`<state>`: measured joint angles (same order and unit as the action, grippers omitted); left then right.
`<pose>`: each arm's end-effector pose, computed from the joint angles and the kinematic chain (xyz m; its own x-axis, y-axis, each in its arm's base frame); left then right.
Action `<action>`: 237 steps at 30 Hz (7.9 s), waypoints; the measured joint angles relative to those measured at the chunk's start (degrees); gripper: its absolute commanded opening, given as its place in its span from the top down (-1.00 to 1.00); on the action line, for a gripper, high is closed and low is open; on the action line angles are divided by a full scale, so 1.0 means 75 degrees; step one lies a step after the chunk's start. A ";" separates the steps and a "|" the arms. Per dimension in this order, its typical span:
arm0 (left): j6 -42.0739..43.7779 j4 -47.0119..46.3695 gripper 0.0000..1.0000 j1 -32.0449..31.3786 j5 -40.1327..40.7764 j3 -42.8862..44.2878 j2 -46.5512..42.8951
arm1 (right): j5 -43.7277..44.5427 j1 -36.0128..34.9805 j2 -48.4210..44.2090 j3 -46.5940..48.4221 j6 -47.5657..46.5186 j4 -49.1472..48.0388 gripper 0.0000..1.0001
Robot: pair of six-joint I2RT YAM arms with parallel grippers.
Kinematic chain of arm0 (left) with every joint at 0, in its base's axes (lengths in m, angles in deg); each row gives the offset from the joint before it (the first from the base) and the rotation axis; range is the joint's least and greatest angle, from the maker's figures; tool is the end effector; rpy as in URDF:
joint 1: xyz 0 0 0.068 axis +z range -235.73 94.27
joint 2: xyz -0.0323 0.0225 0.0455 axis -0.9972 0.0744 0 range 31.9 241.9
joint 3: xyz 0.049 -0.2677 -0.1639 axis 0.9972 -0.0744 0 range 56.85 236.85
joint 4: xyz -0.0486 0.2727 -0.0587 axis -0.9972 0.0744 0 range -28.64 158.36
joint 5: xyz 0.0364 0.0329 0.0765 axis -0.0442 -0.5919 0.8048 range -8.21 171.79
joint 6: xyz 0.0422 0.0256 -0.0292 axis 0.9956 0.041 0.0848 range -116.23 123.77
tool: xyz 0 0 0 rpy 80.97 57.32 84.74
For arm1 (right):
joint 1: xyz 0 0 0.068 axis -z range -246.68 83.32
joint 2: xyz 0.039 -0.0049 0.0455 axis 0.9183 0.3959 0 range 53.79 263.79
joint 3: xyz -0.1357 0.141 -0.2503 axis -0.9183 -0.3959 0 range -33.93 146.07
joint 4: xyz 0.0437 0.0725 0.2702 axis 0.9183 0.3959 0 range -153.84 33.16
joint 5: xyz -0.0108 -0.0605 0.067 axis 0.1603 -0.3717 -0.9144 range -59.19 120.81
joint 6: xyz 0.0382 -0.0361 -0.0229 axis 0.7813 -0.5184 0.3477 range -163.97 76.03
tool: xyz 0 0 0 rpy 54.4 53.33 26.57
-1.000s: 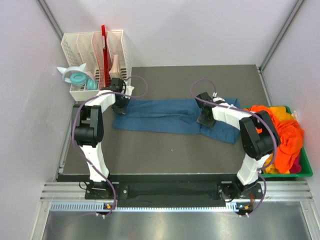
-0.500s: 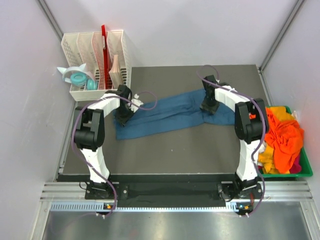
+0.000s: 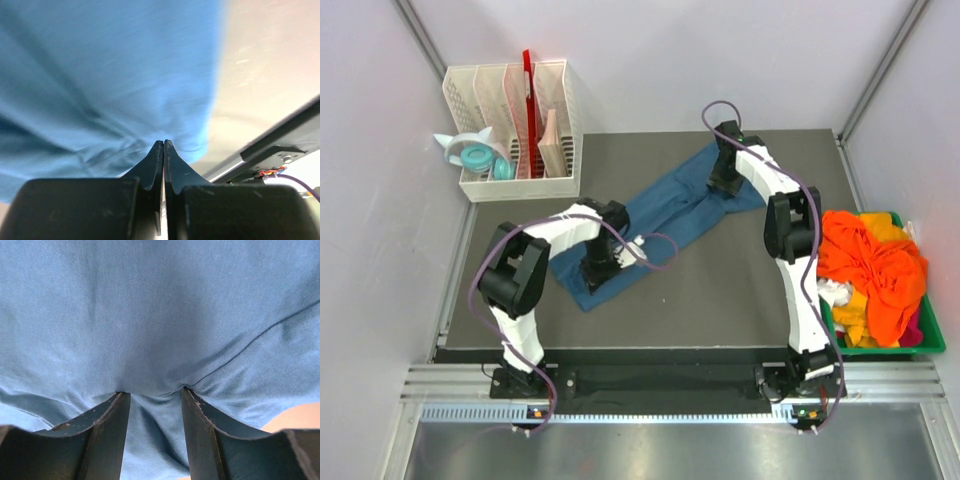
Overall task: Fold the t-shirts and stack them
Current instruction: Fold the tshirt
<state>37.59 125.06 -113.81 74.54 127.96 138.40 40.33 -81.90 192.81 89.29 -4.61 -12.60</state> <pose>0.3005 -0.1661 0.1917 -0.4738 0.8785 0.0620 0.8582 0.4763 -0.1915 0.5545 0.1440 0.1967 -0.8117 0.4273 -0.3981 0.4114 0.9022 0.1296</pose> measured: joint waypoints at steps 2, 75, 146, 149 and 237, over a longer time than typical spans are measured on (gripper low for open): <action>-0.0006 0.0087 0.96 -0.0353 -0.0009 0.0079 0.0000 | -0.0111 -0.0012 0.0122 0.0224 -0.0032 0.0009 0.06; -0.0659 -0.0315 0.98 -0.1495 0.2602 -0.0294 0.0624 | 0.0527 -0.0341 -0.0096 -0.0210 -0.0344 -0.0058 -0.08; -0.2439 -0.1428 0.92 0.2745 -0.2264 0.0134 -0.1737 | 0.2430 -0.9416 -0.5184 -0.8344 0.6965 -0.0962 1.00; -0.2433 -0.1489 0.92 0.2745 -0.2326 0.0102 -0.1737 | 0.2702 -1.0150 -0.5208 -0.8367 0.7936 -0.0256 1.00; -0.3995 -0.2804 1.00 0.0813 -0.0673 0.8402 0.5438 | 0.3952 -0.3646 -0.7941 -0.7268 0.1218 -0.0323 -0.93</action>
<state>7.63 104.03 -107.71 69.49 190.97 179.18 69.97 -109.24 133.25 34.78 4.52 -15.03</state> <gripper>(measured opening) 0.011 0.967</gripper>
